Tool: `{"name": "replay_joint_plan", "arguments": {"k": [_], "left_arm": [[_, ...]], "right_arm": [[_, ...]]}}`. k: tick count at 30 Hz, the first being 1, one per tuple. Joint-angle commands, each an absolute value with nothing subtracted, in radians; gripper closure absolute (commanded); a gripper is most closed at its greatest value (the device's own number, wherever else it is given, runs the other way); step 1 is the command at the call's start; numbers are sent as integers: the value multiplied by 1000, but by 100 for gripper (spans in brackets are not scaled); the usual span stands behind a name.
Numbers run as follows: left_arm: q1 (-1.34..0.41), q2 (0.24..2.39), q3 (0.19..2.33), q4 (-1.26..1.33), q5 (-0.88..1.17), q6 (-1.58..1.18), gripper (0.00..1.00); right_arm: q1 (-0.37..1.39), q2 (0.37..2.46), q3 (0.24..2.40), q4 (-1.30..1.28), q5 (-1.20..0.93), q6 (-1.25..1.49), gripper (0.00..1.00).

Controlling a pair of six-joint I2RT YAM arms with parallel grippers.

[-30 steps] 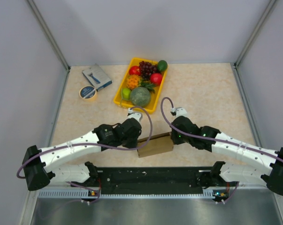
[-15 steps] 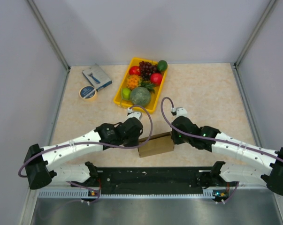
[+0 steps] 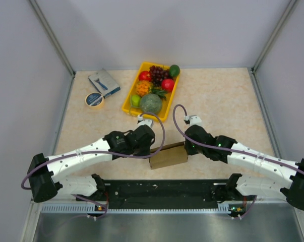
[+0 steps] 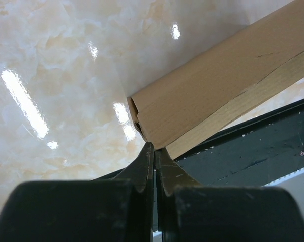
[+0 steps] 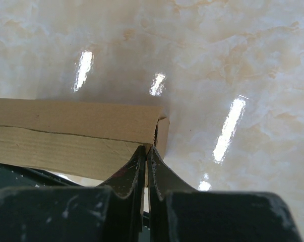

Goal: Fold the paper box

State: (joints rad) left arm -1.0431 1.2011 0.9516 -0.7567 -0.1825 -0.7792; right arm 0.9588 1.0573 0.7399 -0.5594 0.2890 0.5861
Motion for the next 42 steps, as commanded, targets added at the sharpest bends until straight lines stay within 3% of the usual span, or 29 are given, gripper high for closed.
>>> {"name": "replay_joint_plan", "arguments": {"k": [1, 42], "left_arm": [[-1051, 1167, 980, -571, -161, -822, 100], [-1043, 1141, 835, -422, -126, -989, 100]], "right_arm": [[977, 1075, 741, -514, 199, 607, 100], [983, 1077, 732, -508, 189, 614, 100]]}}
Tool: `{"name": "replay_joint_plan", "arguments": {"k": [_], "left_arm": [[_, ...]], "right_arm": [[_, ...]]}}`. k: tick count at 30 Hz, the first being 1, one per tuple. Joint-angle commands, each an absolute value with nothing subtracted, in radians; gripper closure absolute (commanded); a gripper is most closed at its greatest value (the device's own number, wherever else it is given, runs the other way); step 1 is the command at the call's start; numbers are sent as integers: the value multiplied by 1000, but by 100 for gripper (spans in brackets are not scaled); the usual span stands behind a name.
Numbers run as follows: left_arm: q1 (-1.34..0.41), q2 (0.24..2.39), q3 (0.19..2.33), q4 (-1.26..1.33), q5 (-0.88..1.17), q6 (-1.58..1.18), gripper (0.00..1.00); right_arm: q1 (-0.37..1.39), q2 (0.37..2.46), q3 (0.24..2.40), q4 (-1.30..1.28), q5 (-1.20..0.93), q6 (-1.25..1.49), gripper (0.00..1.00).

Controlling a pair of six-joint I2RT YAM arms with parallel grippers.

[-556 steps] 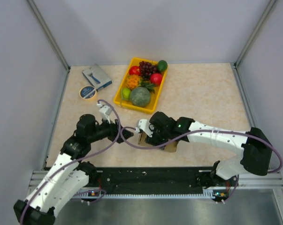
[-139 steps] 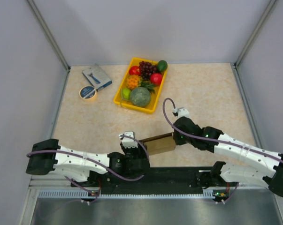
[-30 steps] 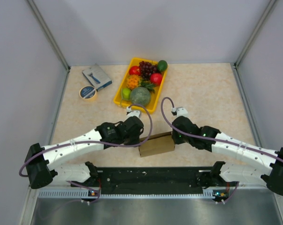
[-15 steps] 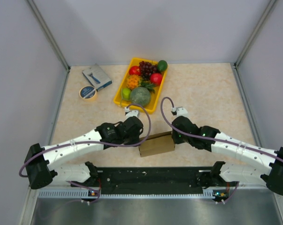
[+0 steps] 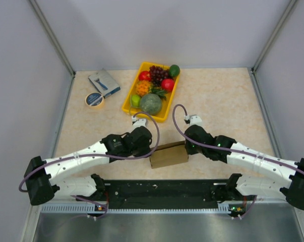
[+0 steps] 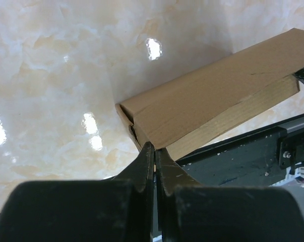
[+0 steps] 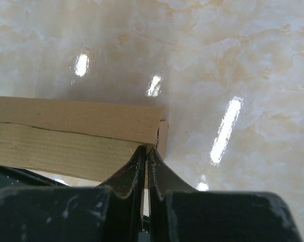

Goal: Fold the paper box

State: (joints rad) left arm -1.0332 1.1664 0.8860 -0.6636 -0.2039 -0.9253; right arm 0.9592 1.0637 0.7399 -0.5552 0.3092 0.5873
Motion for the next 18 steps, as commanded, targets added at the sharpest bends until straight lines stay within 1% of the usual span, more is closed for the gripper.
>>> {"name": "replay_joint_plan", "arguments": {"k": [1, 7, 12, 18], "left_arm": [[-1043, 1112, 795, -410, -126, -988, 100], [-1043, 1028, 697, -396, -84, -931, 100], [-1043, 973, 698, -463, -110, -878, 100], [-1043, 959, 715, -512, -103, -845, 100]], "right_arm": [[983, 1078, 733, -508, 187, 612, 100], [982, 1072, 730, -508, 193, 618, 100], [982, 1074, 733, -508, 189, 618, 100], [983, 1075, 736, -508, 190, 618, 100]]}}
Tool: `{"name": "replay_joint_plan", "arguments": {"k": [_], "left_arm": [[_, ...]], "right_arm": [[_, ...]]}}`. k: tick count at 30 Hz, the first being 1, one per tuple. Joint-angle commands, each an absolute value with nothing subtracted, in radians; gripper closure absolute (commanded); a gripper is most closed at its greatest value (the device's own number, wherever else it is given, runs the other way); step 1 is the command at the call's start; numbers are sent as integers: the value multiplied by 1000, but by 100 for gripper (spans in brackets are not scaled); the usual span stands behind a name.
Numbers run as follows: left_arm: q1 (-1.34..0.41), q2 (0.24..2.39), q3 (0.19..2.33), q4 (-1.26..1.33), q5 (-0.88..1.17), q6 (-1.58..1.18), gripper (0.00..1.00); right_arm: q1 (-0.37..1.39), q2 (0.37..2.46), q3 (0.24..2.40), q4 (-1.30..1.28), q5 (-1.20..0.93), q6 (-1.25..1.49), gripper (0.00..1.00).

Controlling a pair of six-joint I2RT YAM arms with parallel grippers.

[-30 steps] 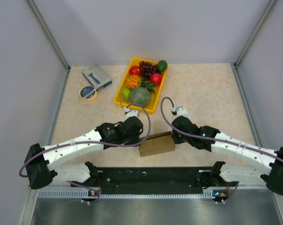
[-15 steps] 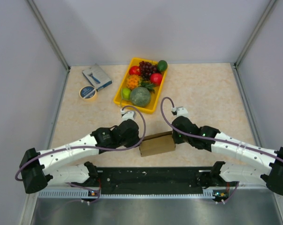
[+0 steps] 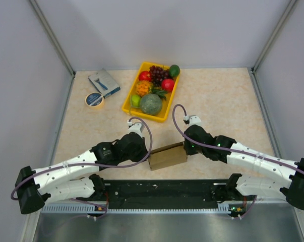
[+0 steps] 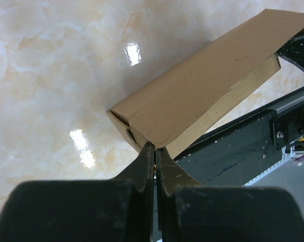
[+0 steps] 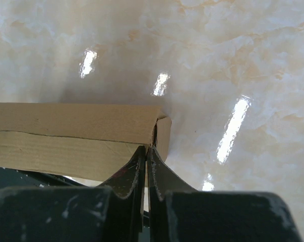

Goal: Fold the paper box

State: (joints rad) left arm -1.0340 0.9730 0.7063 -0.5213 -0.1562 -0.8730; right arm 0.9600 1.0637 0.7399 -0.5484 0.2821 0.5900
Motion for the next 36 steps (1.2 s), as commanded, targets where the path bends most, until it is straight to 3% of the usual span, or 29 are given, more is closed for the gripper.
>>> {"name": "replay_joint_plan", "arguments": {"k": [1, 7, 13, 14, 15, 17, 18, 20, 31, 36], "left_arm": [[-1043, 957, 713, -517, -95, -844, 100], [-1043, 922, 696, -540, -98, -821, 100], [-1043, 917, 667, -509, -63, -813, 93], [-1043, 920, 670, -512, -67, -813, 93], [-1043, 926, 676, -515, -67, -813, 93], [-1043, 931, 684, -515, -69, -811, 94], [-1043, 937, 690, -518, -72, -811, 95], [-1043, 940, 693, -522, -75, -816, 96], [-1043, 950, 698, -532, -83, -833, 96], [-1043, 951, 699, -528, -81, -834, 90]], "right_arm": [[983, 1074, 736, -508, 189, 618, 100], [983, 1075, 729, -508, 189, 623, 100], [983, 1071, 736, -509, 180, 627, 99], [982, 1066, 745, -512, 160, 626, 94], [983, 1052, 752, -520, 150, 633, 78], [983, 1025, 773, -540, 112, 652, 64], [983, 993, 779, -552, 110, 666, 52], [983, 962, 790, -580, 110, 710, 40], [1032, 878, 856, -894, 181, 1003, 24], [1138, 758, 678, -621, 57, 1329, 19]]}}
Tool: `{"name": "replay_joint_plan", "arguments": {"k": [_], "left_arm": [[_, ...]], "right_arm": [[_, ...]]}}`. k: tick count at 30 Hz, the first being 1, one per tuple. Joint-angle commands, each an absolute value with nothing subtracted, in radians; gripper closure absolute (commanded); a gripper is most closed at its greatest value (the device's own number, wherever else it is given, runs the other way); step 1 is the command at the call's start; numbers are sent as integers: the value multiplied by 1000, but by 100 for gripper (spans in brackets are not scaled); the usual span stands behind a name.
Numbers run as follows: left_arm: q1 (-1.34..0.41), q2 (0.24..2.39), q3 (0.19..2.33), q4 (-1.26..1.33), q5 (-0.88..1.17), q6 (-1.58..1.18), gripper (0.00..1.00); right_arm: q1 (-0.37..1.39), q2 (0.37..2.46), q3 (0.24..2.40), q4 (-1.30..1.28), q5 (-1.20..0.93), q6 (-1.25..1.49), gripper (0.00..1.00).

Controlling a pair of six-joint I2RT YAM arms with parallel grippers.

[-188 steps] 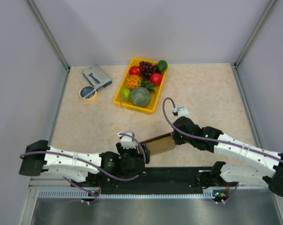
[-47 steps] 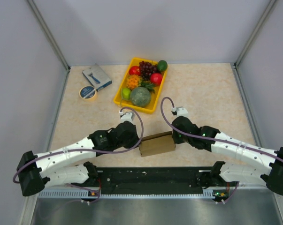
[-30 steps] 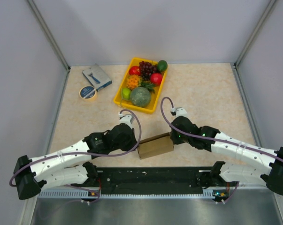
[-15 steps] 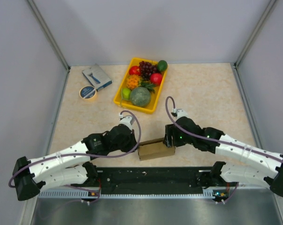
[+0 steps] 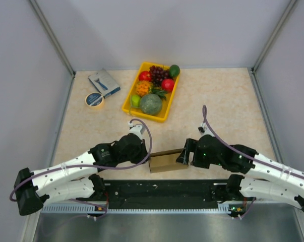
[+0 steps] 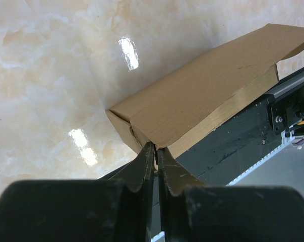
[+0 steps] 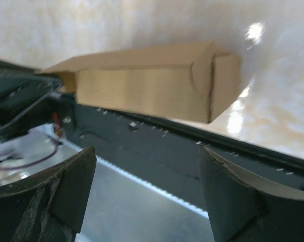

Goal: Fold the paper box

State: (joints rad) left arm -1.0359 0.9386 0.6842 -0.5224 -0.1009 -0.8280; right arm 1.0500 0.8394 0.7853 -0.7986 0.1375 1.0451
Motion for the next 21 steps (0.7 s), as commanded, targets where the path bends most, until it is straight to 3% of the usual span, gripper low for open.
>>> {"name": "replay_joint_plan", "arguments": {"k": [1, 4, 11, 16, 21], "left_arm": [[-1043, 954, 698, -528, -81, -833, 89], [-1043, 962, 698, -534, -74, -828, 83], [-1043, 976, 716, -572, -64, -789, 77], [-1043, 1008, 724, -586, -68, -765, 86], [-1043, 1019, 719, -571, -54, -761, 94]], "right_arm": [[1164, 756, 637, -577, 78, 1418, 19], [1201, 794, 579, -427, 115, 1512, 19], [1203, 956, 509, -126, 100, 1589, 31], [1203, 999, 492, -69, 130, 1669, 41], [1213, 1025, 477, -89, 186, 1746, 41]]}}
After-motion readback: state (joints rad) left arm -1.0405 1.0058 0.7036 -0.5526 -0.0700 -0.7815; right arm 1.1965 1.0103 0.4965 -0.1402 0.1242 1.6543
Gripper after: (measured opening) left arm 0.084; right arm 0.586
